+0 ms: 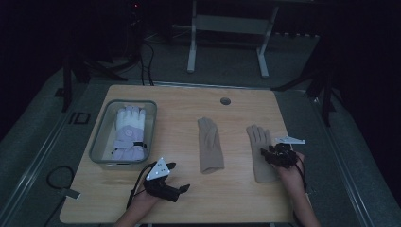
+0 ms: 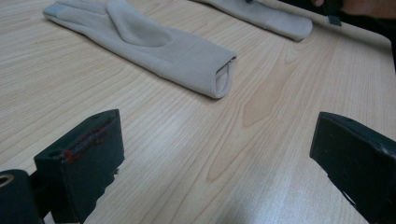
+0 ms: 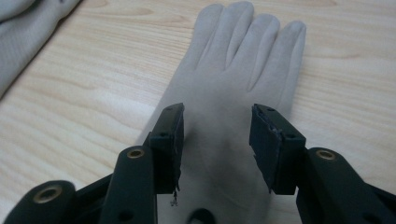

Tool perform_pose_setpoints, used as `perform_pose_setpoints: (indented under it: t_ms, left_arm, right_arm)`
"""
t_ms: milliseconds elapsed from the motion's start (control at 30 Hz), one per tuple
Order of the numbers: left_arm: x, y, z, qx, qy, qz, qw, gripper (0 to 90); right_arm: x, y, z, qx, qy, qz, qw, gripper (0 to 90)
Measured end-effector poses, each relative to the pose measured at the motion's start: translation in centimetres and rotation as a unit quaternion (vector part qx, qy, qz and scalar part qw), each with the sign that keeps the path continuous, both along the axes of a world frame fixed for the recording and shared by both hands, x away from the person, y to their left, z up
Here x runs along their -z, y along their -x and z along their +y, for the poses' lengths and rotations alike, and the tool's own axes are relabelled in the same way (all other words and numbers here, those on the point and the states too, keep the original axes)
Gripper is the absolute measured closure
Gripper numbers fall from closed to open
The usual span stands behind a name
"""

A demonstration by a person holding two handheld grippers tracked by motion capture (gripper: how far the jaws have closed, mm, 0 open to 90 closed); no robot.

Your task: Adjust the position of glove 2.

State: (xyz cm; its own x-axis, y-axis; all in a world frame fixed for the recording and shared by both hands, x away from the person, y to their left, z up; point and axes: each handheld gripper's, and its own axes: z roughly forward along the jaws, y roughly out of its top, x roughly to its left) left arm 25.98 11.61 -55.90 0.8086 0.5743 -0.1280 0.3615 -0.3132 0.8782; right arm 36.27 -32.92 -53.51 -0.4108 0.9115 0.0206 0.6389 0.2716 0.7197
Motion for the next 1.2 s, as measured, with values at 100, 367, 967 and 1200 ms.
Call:
perform_pose_setpoints:
  t_ms: [100, 367, 967, 1200]
  left_arm:
    - [-0.1, 0.1, 0.1, -0.002, -0.003, -0.001, 1.0000, 2.9]
    - [0.0, 0.1, 0.1, -0.006, 0.000, 0.002, 1.0000, 2.9]
    - [0.4, 0.1, -0.4, 0.004, -0.004, 0.007, 1.0000, 2.9]
    - [0.3, 0.1, -0.3, 0.001, -0.001, 0.005, 1.0000, 2.9]
  right_arm:
    - [-0.2, -0.3, -1.1, -0.025, 0.003, -0.003, 0.9997, 54.2]
    - [-0.9, -0.1, -1.7, -0.086, 0.009, -0.010, 0.9962, 54.5]
    - [2.0, 0.2, -0.3, -0.047, 0.007, -0.024, 0.9986, 76.9]
    - [1.6, 0.7, 0.8, 0.005, -0.017, -0.019, 0.9997, 83.3]
